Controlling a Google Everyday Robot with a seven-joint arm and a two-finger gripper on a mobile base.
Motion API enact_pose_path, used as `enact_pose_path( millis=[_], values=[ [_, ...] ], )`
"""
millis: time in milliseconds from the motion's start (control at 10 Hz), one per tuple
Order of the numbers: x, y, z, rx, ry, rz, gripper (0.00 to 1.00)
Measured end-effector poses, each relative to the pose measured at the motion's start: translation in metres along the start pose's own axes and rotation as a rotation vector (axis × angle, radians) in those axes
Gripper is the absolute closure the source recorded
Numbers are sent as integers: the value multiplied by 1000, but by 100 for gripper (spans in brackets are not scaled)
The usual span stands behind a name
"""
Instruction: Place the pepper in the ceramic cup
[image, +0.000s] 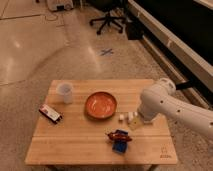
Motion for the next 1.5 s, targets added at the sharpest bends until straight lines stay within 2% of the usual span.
enact_pose_path(
  millis=[300, 500, 700, 1000, 1100, 1200, 1400, 1500],
  values=[
    [-5, 59, 23, -40, 15, -135, 20],
    [-5, 81, 42, -62, 29, -175, 20],
    [-10, 92, 59, -78, 42, -193, 20],
    [-19, 92, 78, -84, 55, -192, 22],
    [-22, 92, 80, -85, 56, -191, 27],
    [-24, 89, 84, -79, 58, -191, 41],
    [-23, 86, 86, -76, 60, -185, 57],
    [-21, 82, 87, -72, 62, -178, 71]
  ],
)
